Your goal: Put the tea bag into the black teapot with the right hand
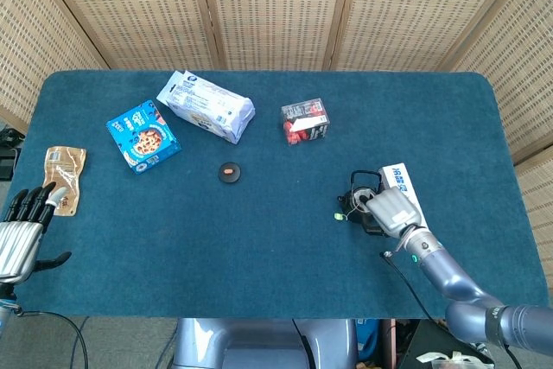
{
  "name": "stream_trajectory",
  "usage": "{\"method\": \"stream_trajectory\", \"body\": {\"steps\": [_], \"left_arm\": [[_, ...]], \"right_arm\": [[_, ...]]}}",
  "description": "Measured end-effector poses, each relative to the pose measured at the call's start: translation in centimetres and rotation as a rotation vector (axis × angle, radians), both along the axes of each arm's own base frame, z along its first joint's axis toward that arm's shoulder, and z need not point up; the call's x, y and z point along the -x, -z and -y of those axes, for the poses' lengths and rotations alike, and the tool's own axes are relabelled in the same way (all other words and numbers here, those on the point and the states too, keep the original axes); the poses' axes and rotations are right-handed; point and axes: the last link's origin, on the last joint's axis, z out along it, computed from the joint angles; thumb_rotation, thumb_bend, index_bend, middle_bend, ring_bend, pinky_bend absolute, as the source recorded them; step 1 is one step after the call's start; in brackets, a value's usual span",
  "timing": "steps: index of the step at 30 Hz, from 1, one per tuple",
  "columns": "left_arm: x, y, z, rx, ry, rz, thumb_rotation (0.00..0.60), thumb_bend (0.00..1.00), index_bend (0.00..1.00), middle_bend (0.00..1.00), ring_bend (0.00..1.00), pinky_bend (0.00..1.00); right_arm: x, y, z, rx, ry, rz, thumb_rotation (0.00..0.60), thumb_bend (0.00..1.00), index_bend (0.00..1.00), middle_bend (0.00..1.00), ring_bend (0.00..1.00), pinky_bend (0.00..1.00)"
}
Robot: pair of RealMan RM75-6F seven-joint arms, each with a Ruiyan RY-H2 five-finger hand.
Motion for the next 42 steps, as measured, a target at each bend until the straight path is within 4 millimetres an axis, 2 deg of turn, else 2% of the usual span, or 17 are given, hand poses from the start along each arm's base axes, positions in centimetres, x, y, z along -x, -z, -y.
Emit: {"method": "stream_trajectory", "body": {"steps": [19,37,42], "left_arm": [[0.3,0.1,0.1,0.002,-0.007,0.017,0.6,0.07,0.0,0.0,0.0,0.0],[0.4,-0.2,0.5,-0.012,-0.005,0.032,0.6,0.07,0.0,0.0,0.0,0.0],[0.4,-0.2,0.7,-0.015,-0.008,0.035,0.6,0.07,0.0,0.0,0.0,0.0]], "right_arm": [[0.5,1.2,0.0,-0.025,0.025,-0.029,0.0,0.83,0.23,0.92,0.95,0.98],[-1.5,-2.2,-1.0,0.086,-0.039,0.058,0.0,0.83,0.23,0.89,0.95,0.98],[-2.1,-3.2,-1.5,0.152,-0.08,0.131,0.0,0.79,0.23,0.83,0.91,0.97]]}}
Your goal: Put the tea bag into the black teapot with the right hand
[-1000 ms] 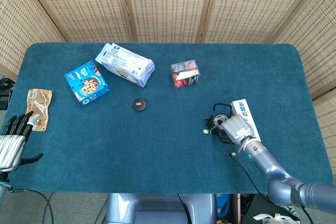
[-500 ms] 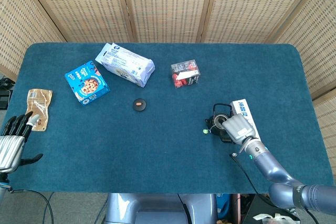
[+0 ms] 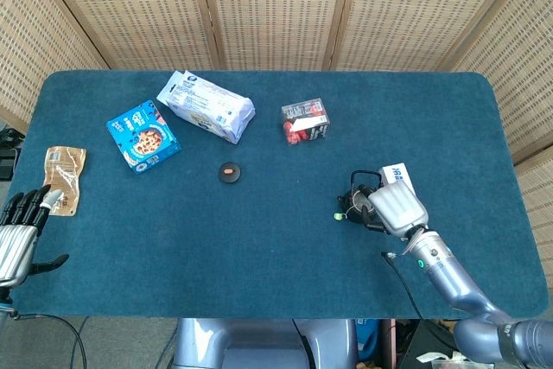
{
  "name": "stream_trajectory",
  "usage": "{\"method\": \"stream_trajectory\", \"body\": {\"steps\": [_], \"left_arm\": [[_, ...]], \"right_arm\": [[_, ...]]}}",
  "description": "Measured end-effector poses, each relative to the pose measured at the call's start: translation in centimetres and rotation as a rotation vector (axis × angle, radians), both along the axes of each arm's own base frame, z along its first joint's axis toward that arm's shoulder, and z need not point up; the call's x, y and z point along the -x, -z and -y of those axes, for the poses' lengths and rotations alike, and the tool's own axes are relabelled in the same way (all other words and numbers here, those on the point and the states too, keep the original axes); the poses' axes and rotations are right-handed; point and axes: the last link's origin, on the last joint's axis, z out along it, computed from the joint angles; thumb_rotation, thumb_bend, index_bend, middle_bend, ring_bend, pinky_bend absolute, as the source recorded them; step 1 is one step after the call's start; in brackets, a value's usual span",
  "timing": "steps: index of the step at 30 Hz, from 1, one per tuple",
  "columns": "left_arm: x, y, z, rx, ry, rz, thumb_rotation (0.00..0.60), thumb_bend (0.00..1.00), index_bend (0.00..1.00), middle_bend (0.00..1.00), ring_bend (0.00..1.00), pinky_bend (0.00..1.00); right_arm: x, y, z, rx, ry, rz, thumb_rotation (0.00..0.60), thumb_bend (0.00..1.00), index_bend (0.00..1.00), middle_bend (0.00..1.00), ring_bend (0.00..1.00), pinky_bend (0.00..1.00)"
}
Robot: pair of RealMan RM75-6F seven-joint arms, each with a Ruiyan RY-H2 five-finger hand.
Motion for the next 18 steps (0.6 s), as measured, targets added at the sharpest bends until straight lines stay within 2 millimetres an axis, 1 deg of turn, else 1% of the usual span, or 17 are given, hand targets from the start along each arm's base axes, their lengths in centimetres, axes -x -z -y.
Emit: {"method": "stream_trajectory", "body": {"steps": [2,5,10,14,18], "left_arm": [[0.0,-0.1,0.1,-0.004,0.0,0.002,0.6,0.07,0.0,0.0,0.0,0.0],[0.1,-0.2,0.3,-0.011,-0.003,0.005,0.6,0.07,0.0,0.0,0.0,0.0],[0.1,-0.2,0.7,-0.015,-0.007,0.007,0.6,0.07,0.0,0.0,0.0,0.0],[0.1,0.0,0.9,-0.019,-0.005,0.014,0.6,0.07,0.0,0.0,0.0,0.0],[0.1,0.0,1.1,-0.029,0.0,0.018,0.6,0.07,0.0,0.0,0.0,0.0]], "right_arm": [[-0.1,-0.5,-0.2,0.037,-0.016,0.039,0.0,0.72,0.22,0.76,0.82,0.95],[-0.1,-1.2,-0.7,0.098,-0.026,0.1,0.0,0.64,0.18,0.66,0.71,0.89],[0.7,-2.6,-1.6,0.204,-0.004,0.206,0.0,0.52,0.15,0.48,0.55,0.74],[1.8,-3.4,-2.3,0.265,0.033,0.282,0.0,0.47,0.13,0.35,0.42,0.63],[2.9,-3.8,-2.9,0.307,0.06,0.323,0.0,0.45,0.1,0.22,0.28,0.52]]}}
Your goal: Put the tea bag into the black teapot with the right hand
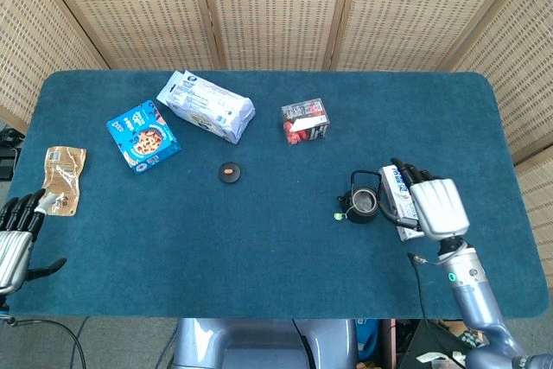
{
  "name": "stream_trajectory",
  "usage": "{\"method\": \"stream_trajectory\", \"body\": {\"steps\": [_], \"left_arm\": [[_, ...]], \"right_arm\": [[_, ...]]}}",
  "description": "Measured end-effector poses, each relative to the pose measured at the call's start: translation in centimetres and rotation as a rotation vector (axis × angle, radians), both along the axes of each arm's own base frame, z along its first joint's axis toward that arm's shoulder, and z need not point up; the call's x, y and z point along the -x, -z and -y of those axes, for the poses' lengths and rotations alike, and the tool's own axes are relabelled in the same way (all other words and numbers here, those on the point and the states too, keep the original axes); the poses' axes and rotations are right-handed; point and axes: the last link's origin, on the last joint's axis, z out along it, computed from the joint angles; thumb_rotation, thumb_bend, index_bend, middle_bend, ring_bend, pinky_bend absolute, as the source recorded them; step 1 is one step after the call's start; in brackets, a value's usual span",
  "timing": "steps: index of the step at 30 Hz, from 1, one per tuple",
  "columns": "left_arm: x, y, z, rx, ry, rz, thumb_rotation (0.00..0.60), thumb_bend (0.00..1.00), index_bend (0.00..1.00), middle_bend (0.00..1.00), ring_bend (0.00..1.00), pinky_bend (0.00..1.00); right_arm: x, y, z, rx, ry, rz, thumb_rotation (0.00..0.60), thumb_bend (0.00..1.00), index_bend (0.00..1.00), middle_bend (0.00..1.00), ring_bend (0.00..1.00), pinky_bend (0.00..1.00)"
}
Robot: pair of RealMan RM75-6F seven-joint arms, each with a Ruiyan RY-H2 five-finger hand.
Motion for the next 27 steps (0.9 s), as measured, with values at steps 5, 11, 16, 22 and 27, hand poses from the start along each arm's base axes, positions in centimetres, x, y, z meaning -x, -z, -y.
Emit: {"method": "stream_trajectory", "body": {"steps": [5,11,16,22,27], "left_arm": [[-0.1,0.0,0.2,-0.016,0.007,0.01,0.6,0.07,0.0,0.0,0.0,0.0],[-0.2,0.3,0.6,-0.015,0.008,0.016,0.6,0.07,0.0,0.0,0.0,0.0],[-0.3,0.5,1.0,-0.018,0.005,0.017,0.6,0.07,0.0,0.0,0.0,0.0],[-0.3,0.7,1.2,-0.024,0.006,0.012,0.6,0.07,0.0,0.0,0.0,0.0],[-0.4,0.9,1.3,-0.026,0.01,0.015,0.6,0.07,0.0,0.0,0.0,0.0]], "right_arm": [[1.0,-0.3,-0.8,0.041,0.007,0.034,0.0,0.44,0.02,0.02,0.03,0.23],[2.5,-0.4,-2.1,0.096,0.014,0.079,0.0,0.43,0.0,0.0,0.0,0.15],[3.5,-0.1,-2.9,0.092,0.04,0.081,0.0,0.29,0.0,0.0,0.0,0.11],[4.5,0.2,-3.7,0.084,0.071,0.075,0.0,0.21,0.0,0.0,0.0,0.05],[5.0,0.4,-4.3,0.094,0.085,0.067,0.007,0.16,0.0,0.0,0.0,0.0]]}}
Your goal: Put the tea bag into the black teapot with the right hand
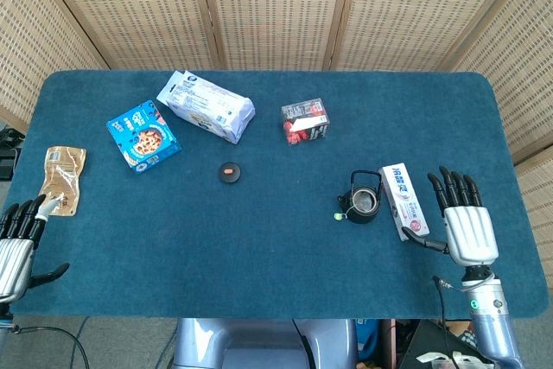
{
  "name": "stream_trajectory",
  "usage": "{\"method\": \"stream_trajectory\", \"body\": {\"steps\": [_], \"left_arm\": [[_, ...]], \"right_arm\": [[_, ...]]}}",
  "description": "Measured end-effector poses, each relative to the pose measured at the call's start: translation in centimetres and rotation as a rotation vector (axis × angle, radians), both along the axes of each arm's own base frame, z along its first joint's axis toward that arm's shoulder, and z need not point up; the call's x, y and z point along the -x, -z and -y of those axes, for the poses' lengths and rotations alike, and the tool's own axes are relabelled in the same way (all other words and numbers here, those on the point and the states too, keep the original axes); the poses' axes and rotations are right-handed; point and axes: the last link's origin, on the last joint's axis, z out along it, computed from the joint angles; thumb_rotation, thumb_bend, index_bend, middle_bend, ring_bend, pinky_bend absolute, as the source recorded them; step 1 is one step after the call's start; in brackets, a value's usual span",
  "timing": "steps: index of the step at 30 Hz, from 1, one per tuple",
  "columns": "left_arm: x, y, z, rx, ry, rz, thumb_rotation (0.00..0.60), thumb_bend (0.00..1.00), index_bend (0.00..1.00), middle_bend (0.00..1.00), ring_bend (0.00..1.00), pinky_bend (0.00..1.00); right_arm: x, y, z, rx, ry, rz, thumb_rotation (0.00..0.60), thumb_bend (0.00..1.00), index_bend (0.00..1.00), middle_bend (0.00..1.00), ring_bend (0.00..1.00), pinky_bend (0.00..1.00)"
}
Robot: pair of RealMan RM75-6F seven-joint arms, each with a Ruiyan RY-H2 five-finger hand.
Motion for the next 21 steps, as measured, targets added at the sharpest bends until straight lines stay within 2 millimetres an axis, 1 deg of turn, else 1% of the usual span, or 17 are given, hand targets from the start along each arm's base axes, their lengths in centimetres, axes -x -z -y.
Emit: {"method": "stream_trajectory", "body": {"steps": [2,4,21], "left_arm": [[-0.01,0.0,-0.03,-0.005,0.001,-0.003,0.6,0.07,0.0,0.0,0.0,0.0],[-0.03,0.0,-0.03,-0.006,0.002,-0.002,0.6,0.07,0.0,0.0,0.0,0.0],[-0.3,0.12,0.05,0.013,0.006,0.0,0.6,0.07,0.0,0.0,0.0,0.0]], "right_arm": [[0.22,0.1,-0.21,0.006,0.002,-0.015,0.064,0.16,0.0,0.0,0.0,0.0],[0.37,0.24,-0.4,0.01,0.002,-0.02,0.104,0.16,0.0,0.0,0.0,0.0],[0.95,0.76,-0.8,0.001,0.019,0.005,0.11,0.16,0.0,0.0,0.0,0.0]]}}
